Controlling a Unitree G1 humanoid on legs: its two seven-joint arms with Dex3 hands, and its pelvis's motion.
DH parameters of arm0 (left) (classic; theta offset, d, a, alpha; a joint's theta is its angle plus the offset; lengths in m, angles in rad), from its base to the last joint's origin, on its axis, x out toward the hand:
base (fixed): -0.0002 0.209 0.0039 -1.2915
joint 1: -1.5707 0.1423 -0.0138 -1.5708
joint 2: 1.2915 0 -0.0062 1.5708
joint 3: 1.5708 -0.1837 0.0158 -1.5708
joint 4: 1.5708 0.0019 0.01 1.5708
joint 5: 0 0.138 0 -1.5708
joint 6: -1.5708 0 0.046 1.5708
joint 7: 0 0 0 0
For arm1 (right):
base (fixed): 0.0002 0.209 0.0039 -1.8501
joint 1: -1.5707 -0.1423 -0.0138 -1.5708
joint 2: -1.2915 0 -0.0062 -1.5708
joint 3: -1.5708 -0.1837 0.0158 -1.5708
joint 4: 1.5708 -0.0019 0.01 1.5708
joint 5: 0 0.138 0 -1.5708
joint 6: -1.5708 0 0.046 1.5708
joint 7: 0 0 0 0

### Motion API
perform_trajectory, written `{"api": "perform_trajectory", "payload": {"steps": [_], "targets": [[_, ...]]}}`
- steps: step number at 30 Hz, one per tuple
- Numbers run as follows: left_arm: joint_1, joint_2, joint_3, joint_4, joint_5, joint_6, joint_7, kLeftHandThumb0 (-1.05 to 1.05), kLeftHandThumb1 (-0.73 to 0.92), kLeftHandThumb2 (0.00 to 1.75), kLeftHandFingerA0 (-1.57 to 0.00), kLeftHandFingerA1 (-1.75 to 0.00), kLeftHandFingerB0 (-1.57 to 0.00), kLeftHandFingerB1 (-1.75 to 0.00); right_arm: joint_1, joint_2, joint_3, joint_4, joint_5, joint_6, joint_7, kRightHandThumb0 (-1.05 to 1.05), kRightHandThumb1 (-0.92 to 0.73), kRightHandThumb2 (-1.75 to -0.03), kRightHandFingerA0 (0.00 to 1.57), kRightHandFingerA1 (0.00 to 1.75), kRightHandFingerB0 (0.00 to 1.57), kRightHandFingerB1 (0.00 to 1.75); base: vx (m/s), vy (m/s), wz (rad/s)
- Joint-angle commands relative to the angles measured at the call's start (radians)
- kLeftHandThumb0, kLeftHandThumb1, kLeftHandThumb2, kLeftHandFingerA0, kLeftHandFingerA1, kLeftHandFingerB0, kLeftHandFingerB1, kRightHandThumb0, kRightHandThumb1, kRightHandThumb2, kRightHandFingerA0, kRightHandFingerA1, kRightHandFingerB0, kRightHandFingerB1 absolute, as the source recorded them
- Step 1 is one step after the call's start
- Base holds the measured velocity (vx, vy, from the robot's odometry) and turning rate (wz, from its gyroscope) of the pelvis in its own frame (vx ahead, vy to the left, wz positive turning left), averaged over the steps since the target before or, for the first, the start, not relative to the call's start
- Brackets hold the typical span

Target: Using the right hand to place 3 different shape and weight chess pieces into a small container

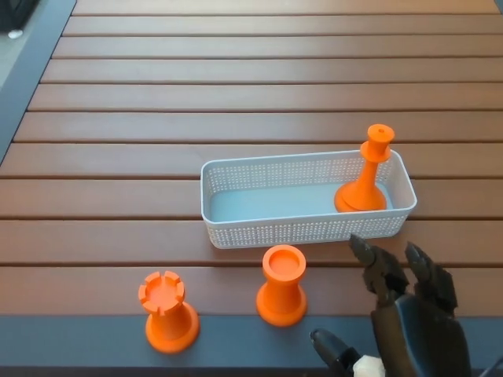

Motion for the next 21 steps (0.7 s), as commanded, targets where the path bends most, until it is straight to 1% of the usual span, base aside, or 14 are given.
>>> {"api": "perform_trajectory", "payload": {"steps": [1,3,4,7,8,9,10,11,12,13,14,20,21], "targets": [[0.005,0.006,-0.003,0.0,0.009,0.005,0.009,-0.06,0.5,1.24,-1.44,-1.32,-1.45,-1.32,-0.092,0.054,0.052,0.133,-0.069,0.147,0.166,-1.01,-0.62,-1.08,0.0,0.18,0.02,0.06,0.0,0.0,0.0],[0.003,0.008,-0.007,-0.001,0.016,0.002,0.015,-0.05,0.51,1.25,-1.43,-1.32,-1.44,-1.31,-0.12,0.061,0.063,0.161,-0.079,0.176,0.198,-1.03,-0.63,-1.09,0.0,0.16,0.0,0.02,0.0,0.0,0.0],[0.002,0.006,-0.005,-0.001,0.011,0.005,0.011,-0.05,0.52,1.25,-1.43,-1.31,-1.44,-1.31,-0.135,0.068,0.068,0.177,-0.084,0.195,0.215,-1.05,-0.63,-1.11,0.0,0.19,0.03,0.0,0.0,0.0,0.0],[0.0,0.001,-0.003,0.0,0.006,0.01,0.009,-0.05,0.52,1.25,-1.43,-1.31,-1.43,-1.3,-0.169,0.076,0.078,0.21,-0.093,0.238,0.257,-1.05,-0.63,-1.12,0.0,0.21,0.02,0.0,0.0,0.0,0.0],[0.0,-0.001,0.001,-0.001,0.0,0.008,0.0,-0.05,0.52,1.25,-1.43,-1.31,-1.43,-1.3,-0.186,0.082,0.077,0.234,-0.092,0.25,0.262,-1.03,-0.78,-0.83,0.0,0.0,0.0,0.06,0.0,0.0,0.0],[0.002,-0.004,0.001,-0.005,-0.002,0.005,-0.006,-0.05,0.52,1.25,-1.43,-1.32,-1.43,-1.31,-0.207,0.09,0.073,0.263,-0.089,0.27,0.269,-1.05,-0.64,-0.96,0.0,0.0,0.0,0.0,0.0,0.0,0.0],[0.004,-0.004,-0.001,-0.007,0.0,0.004,-0.004,-0.05,0.52,1.25,-1.43,-1.32,-1.43,-1.31,-0.212,0.092,0.071,0.27,-0.089,0.276,0.273,-1.05,-0.64,-0.96,0.0,0.0,0.0,0.0,0.0,0.0,0.0],[0.002,-0.008,0.007,-0.009,-0.01,0.01,-0.01,-0.04,0.52,1.25,-1.43,-1.32,-1.43,-1.31,-0.219,0.094,0.07,0.28,-0.09,0.284,0.277,-1.05,-0.85,-0.68,0.0,0.0,0.0,0.03,0.0,0.0,0.0],[-0.001,-0.013,0.021,-0.009,-0.028,0.019,-0.023,-0.04,0.52,1.25,-1.43,-1.32,-1.43,-1.31,-0.225,0.096,0.071,0.288,-0.092,0.288,0.278,-1.05,-0.85,-0.68,0.0,0.0,0.0,0.03,0.0,0.0,0.0],[0.0,-0.005,0.008,-0.008,-0.008,0.013,-0.003,-0.05,0.52,1.25,-1.42,-1.31,-1.42,-1.3,-0.228,0.099,0.072,0.292,-0.087,0.284,0.275,-1.05,-0.65,-0.98,0.0,0.0,0.0,0.0,0.0,0.0,0.0],[0.003,0.005,-0.008,-0.007,0.02,0.004,0.022,-0.05,0.53,1.25,-1.42,-1.31,-1.42,-1.3,-0.231,0.104,0.08,0.295,-0.086,0.277,0.269,-1.05,-0.65,-1.14,0.0,0.2,0.0,0.0,0.0,0.0,0.0],[0.009,-0.004,-0.005,-0.01,0.01,0.006,0.016,-0.05,0.53,1.25,-1.43,-1.31,-1.43,-1.3,-0.246,0.127,0.139,0.288,-0.122,0.285,0.259,-1.05,-0.64,-1.12,0.0,0.2,0.01,0.0,0.0,0.0,0.0],[0.01,-0.002,-0.008,-0.007,0.014,-0.004,0.011,-0.06,0.51,1.24,-1.43,-1.31,-1.43,-1.3,-0.253,0.137,0.146,0.29,-0.125,0.291,0.255,-1.05,-0.64,-1.11,0.0,0.19,0.04,0.0,0.0,0.0,0.0]]}}
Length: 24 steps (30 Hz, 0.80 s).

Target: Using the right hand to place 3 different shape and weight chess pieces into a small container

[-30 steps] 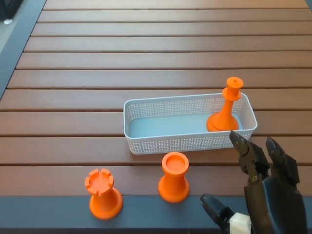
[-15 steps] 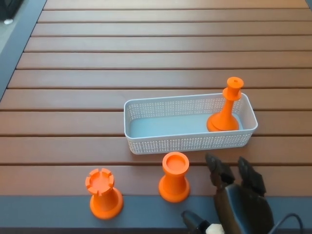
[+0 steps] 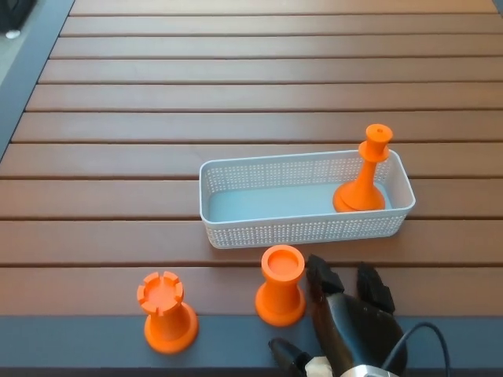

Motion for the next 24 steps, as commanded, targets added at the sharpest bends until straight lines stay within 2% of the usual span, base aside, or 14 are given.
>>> {"api": "perform_trajectory", "payload": {"steps": [1,9,10,11,12,17,18,19,20,23,24], "targets": [[0.012,0.008,-0.01,0.002,0.016,-0.015,0.0,-0.06,0.51,1.25,-1.43,-1.31,-1.43,-1.3,-0.024,0.046,0.038,0.008,-0.039,0.04,0.009,-1.05,-0.64,-1.11,0.0,0.19,0.04,0.0,0.0,0.0,0.0],[0.012,0.015,-0.009,-0.001,0.003,0.012,0.002,-0.06,0.51,1.25,-1.43,-1.31,-1.43,-1.31,-0.009,0.058,0.033,0.01,-0.01,0.033,-0.02,-1.04,-0.63,-1.07,0.0,0.18,0.08,0.03,0.0,0.0,0.0],[0.013,0.011,-0.004,0.0,-0.003,0.013,-0.004,-0.17,0.16,1.63,-1.48,-1.3,-1.44,-1.28,-0.008,0.066,0.031,0.012,-0.006,0.032,-0.028,-1.0,-0.6,-1.05,0.0,0.2,0.0,0.06,0.0,0.0,0.0],[0.013,0.009,-0.002,-0.001,-0.006,0.013,-0.006,-0.17,0.16,1.63,-1.48,-1.3,-1.44,-1.28,-0.009,0.068,0.031,0.015,-0.006,0.032,-0.033,-1.0,-0.6,-1.05,0.0,0.2,0.0,0.06,0.0,0.0,0.0],[0.019,0.005,-0.002,-0.002,-0.005,0.01,-0.007,-0.06,0.51,1.25,-1.44,-1.32,-1.44,-1.31,-0.005,0.077,0.023,0.025,0.007,0.014,-0.063,-1.0,-0.6,-1.04,0.0,0.21,0.0,0.06,0.0,0.0,0.0],[0.024,0.005,0.003,0.005,-0.008,-0.011,-0.043,-0.06,0.46,1.23,-1.45,-1.33,-1.47,-1.32,-0.001,0.113,-0.008,0.048,0.044,-0.002,-0.118,-0.93,-0.58,-1.03,0.0,0.24,0.03,0.1,0.0,0.0,0.0],[0.025,0.005,0.006,0.007,-0.01,-0.01,-0.051,-0.07,0.46,1.23,-1.46,-1.33,-1.47,-1.32,-0.001,0.126,-0.022,0.054,0.06,-0.014,-0.138,-1.03,-0.64,-1.02,0.0,0.17,0.1,0.03,0.0,0.0,0.0],[0.025,0.006,0.007,0.008,-0.012,-0.009,-0.054,-0.07,0.46,1.23,-1.46,-1.33,-1.47,-1.32,-0.001,0.133,-0.03,0.057,0.07,-0.021,-0.149,-1.03,-0.64,-1.02,0.0,0.17,0.1,0.03,0.0,0.0,0.0],[0.025,0.005,0.011,0.011,-0.014,-0.005,-0.057,-0.19,0.1,1.67,-1.54,-1.23,-1.51,-1.19,-0.001,0.151,-0.051,0.062,0.096,-0.036,-0.17,-0.91,-0.58,-0.99,0.0,0.26,0.09,0.11,0.0,0.0,0.0],[0.026,0.004,0.013,0.012,-0.016,-0.001,-0.058,-0.19,0.1,1.67,-1.54,-1.23,-1.51,-1.19,-0.003,0.164,-0.069,0.067,0.117,-0.048,-0.185,-0.91,-0.58,-0.99,0.0,0.26,0.09,0.11,0.0,0.0,0.0],[0.023,0.004,0.014,0.018,-0.013,0.009,-0.055,-0.06,0.48,1.24,-1.46,-1.33,-1.46,-1.32,-0.008,0.187,-0.09,0.08,0.148,-0.078,-0.216,-0.88,-0.6,-0.99,0.03,0.33,0.06,0.13,0.0,0.0,0.0]]}}
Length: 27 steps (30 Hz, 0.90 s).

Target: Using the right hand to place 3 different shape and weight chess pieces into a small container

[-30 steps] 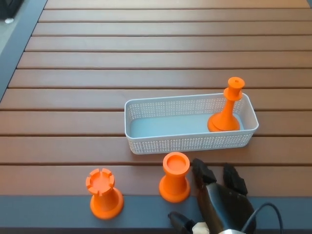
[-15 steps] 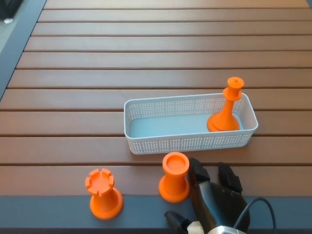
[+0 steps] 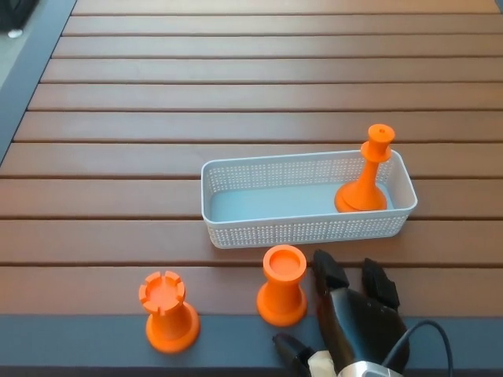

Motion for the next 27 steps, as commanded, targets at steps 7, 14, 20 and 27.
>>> {"api": "perform_trajectory", "payload": {"steps": [7,14,20,27], "targets": [[0.015,-0.006,0.005,0.018,-0.003,0.018,-0.016,-0.08,0.44,1.22,-1.46,-1.33,-1.47,-1.32,-0.055,0.261,-0.085,0.12,0.168,-0.089,-0.202,-0.79,-0.53,-0.97,0.01,0.44,0.06,0.22,0.0,0.0,0.0],[0.018,-0.005,-0.001,0.014,0.004,0.012,-0.009,-0.18,0.15,1.63,-1.51,-1.27,-1.47,-1.24,-0.067,0.293,-0.06,0.149,0.196,-0.144,-0.247,-0.83,-0.55,-0.95,0.04,0.56,0.07,0.29,0.0,0.0,0.0],[0.011,0.002,-0.014,0.017,0.018,0.003,-0.007,-0.06,0.47,1.24,-1.45,-1.33,-1.47,-1.32,-0.059,0.277,0.004,0.149,0.193,-0.146,-0.241,-0.82,-0.74,-0.63,0.01,0.59,0.05,0.3,0.0,0.0,0.0],[0.01,0.005,-0.018,0.012,0.017,-0.004,-0.013,-0.06,0.49,1.24,-1.46,-1.33,-1.47,-1.32,-0.036,0.283,0.038,0.161,0.21,-0.155,-0.285,-0.82,-0.74,-0.62,0.01,0.67,0.05,0.38,0.0,0.0,0.0]]}}
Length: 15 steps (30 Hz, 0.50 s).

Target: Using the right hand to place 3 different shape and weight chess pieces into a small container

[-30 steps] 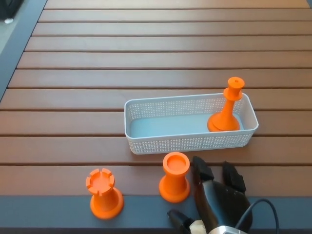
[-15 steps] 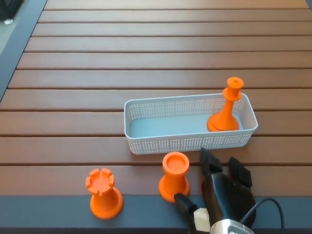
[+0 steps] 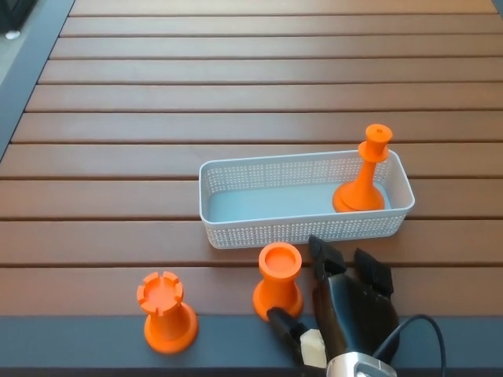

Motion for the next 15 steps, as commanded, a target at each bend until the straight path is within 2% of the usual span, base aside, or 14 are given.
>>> {"api": "perform_trajectory", "payload": {"steps": [1,4,5,6,9,10,13,14,15], "targets": [[0.017,0.004,-0.009,0.009,0.011,-0.003,-0.012,-0.05,0.49,1.24,-1.45,-1.32,-1.46,-1.32,0.023,0.248,0.083,0.035,0.092,-0.033,-0.087,-0.82,-0.56,-1.0,0.04,0.62,0.0,0.45,0.0,0.0,0.0],[0.013,-0.004,-0.01,0.005,0.01,-0.003,-0.007,-0.07,0.49,1.24,-1.45,-1.32,-1.46,-1.32,0.042,0.249,0.091,0.05,0.118,-0.07,-0.118,-0.85,-0.56,-0.98,0.09,0.66,0.03,0.5,0.0,0.0,0.0],[0.009,-0.002,-0.01,0.008,0.009,0.002,-0.01,-0.07,0.48,1.24,-1.44,-1.32,-1.46,-1.31,0.046,0.248,0.097,0.063,0.124,-0.076,-0.127,-0.92,-0.59,-0.99,0.03,0.63,0.01,0.48,0.0,0.0,0.0],[0.006,-0.001,-0.009,0.009,0.008,0.008,-0.011,-0.07,0.49,1.24,-1.44,-1.32,-1.46,-1.31,0.046,0.248,0.1,0.07,0.128,-0.075,-0.13,-0.9,-0.58,-0.98,0.02,0.61,0.07,0.49,0.0,0.0,0.0],[0.008,0.002,-0.018,0.008,0.02,0.007,0.005,-0.07,0.48,1.24,-1.44,-1.32,-1.46,-1.32,0.046,0.248,0.104,0.072,0.135,-0.071,-0.132,-0.89,-0.57,-0.98,0.02,0.61,0.07,0.5,0.0,0.0,0.0],[0.011,0.004,-0.018,0.008,0.019,0.004,0.002,-0.06,0.49,1.24,-1.44,-1.31,-1.45,-1.31,0.041,0.247,0.101,0.075,0.143,-0.078,-0.139,-0.41,-0.37,-1.01,0.06,0.58,0.0,0.52,0.0,0.0,0.0],[0.017,0.01,-0.028,0.011,0.032,0.001,0.015,-0.06,0.47,1.23,-1.45,-1.32,-1.45,-1.31,0.031,0.257,0.09,0.077,0.164,-0.085,-0.152,-0.4,-0.39,-1.01,0.05,0.57,0.0,0.52,0.0,0.0,0.0],[0.019,0.007,-0.026,0.011,0.027,-0.001,0.01,-0.05,0.48,1.24,-1.45,-1.32,-1.46,-1.31,0.029,0.257,0.091,0.075,0.168,-0.087,-0.156,-0.78,-0.72,-0.61,0.06,0.75,0.11,0.45,0.0,0.0,0.0],[0.02,0.005,-0.021,0.011,0.019,-0.002,-0.001,-0.05,0.48,1.24,-1.45,-1.32,-1.46,-1.31,0.029,0.256,0.092,0.074,0.171,-0.088,-0.158,-0.78,-0.72,-0.61,0.06,0.75,0.11,0.45,0.0,0.0,0.0]]}}
